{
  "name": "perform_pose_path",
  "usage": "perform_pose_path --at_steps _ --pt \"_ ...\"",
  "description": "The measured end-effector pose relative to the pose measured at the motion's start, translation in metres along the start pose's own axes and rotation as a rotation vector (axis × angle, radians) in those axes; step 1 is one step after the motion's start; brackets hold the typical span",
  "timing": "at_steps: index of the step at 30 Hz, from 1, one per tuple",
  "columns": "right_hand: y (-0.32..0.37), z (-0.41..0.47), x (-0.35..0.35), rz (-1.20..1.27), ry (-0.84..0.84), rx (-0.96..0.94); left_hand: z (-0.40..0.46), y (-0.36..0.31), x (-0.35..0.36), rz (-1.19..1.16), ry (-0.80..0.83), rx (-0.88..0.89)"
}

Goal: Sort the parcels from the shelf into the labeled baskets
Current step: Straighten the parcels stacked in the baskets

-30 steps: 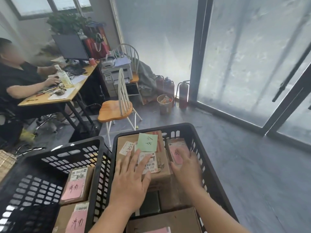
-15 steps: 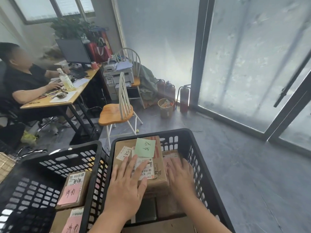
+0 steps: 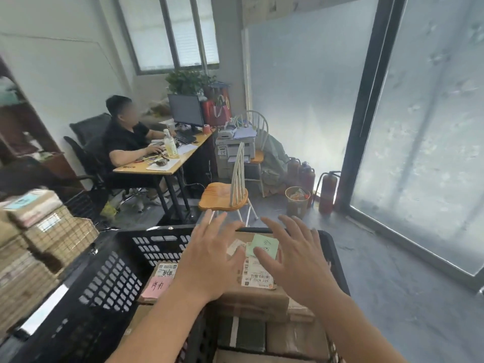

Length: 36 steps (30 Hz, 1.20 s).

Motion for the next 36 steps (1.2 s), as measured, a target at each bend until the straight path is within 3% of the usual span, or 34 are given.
perform_pose_path --at_steps 8,16,24,36 --pt "0.099 0.001 0.01 0.049 0.088 -0.211 -0.063 0.066 -0.067 0.081 -0.095 -0.201" --pt "0.241 -0.04 0.069 0.144 0.23 -0.451 -0.195 0.15 -0.136 0.146 -0.164 -0.467" --pt "0.388 -0.136 0.136 0.313 0.355 -0.686 -0.374 0.201 -0.22 0.28 -0.162 -0.69" --pt "0.572 -0.309 0.199 0.5 0.59 -0.994 -0.621 0.221 -0.34 0.4 -0.359 -0.919"
Point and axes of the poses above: each hand's wrist, its own z-axis towards the middle knuckle, its own x-axis out of the palm, y = z × x, the point moved 7 cm from there along z, towards the middle knuckle, and after that the axes turned 13 degrees about z, right-handed, at the moved point
